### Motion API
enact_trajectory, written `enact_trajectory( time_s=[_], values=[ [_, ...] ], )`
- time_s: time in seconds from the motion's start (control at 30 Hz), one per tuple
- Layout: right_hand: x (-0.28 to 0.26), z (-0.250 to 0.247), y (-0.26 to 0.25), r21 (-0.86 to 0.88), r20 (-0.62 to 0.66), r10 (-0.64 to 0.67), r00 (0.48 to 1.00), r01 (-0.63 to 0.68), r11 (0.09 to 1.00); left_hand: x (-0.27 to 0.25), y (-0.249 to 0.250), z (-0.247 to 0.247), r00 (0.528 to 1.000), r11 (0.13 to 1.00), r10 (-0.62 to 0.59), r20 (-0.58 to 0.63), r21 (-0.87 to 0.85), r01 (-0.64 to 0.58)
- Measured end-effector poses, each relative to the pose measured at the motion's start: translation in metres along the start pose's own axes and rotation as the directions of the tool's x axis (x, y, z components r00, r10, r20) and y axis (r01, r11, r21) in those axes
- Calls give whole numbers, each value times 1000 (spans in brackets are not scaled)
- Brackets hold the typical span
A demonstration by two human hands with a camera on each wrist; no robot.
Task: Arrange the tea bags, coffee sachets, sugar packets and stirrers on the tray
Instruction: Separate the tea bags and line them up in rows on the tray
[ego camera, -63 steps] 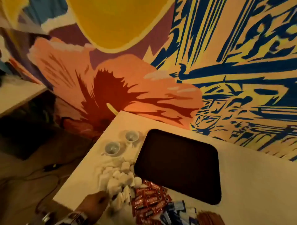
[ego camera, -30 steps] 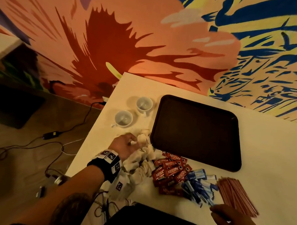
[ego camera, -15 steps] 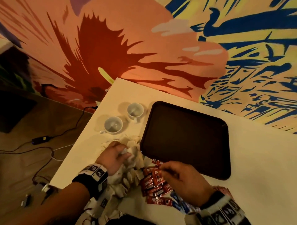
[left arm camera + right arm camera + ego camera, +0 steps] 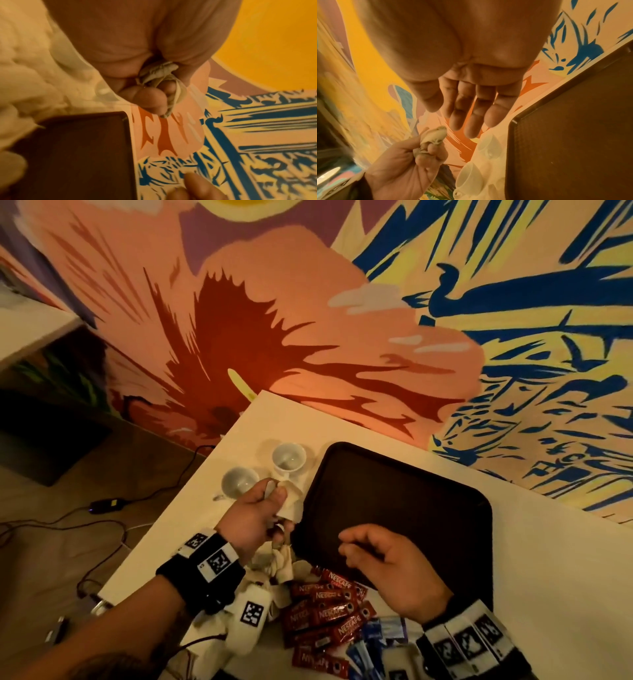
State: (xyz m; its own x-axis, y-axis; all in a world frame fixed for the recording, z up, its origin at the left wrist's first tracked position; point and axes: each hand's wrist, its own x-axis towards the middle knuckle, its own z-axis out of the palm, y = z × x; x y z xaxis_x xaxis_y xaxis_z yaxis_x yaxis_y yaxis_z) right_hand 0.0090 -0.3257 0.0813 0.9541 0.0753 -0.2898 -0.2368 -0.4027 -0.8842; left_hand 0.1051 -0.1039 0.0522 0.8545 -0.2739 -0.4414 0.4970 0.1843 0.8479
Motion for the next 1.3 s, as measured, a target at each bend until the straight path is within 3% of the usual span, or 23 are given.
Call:
enact_trajectory(
  time_s=[0.2, 0.33, 0.53, 0.73, 0.87, 1.0, 1.2, 1.3],
  values=[
    [31, -8, -21, 130, -161, -72, 984, 93, 987, -6, 16, 47, 987, 981, 32, 160, -193, 0],
    [43, -10, -38, 255, -160, 3, 987, 39, 966, -4, 15, 65, 967, 990, 54, 247, -143, -19],
    [53, -1, -29, 279, -228, 55, 972, 11, 960, 10, 9, 74, 982, 977, -24, 185, -205, 63],
    [67, 7, -21, 361, -379, 185, 907, -39, 932, 22, 0, 80, 995, 969, -62, 83, -234, 80],
    [70, 11, -19, 418, -455, 211, 865, -2, 909, 27, -7, 80, 990, 978, -132, 44, -158, 138],
    [70, 11, -25, 473, -469, 209, 858, 45, 880, 30, -12, 74, 971, 947, -232, 55, -216, 238],
    [71, 15, -29, 412, -491, 180, 852, 45, 910, 31, -13, 67, 962, 925, -233, 143, -274, 265],
    [74, 18, -27, 322, -510, 144, 848, 34, 946, 27, -11, 71, 984, 967, -128, 122, -203, 151]
  ],
)
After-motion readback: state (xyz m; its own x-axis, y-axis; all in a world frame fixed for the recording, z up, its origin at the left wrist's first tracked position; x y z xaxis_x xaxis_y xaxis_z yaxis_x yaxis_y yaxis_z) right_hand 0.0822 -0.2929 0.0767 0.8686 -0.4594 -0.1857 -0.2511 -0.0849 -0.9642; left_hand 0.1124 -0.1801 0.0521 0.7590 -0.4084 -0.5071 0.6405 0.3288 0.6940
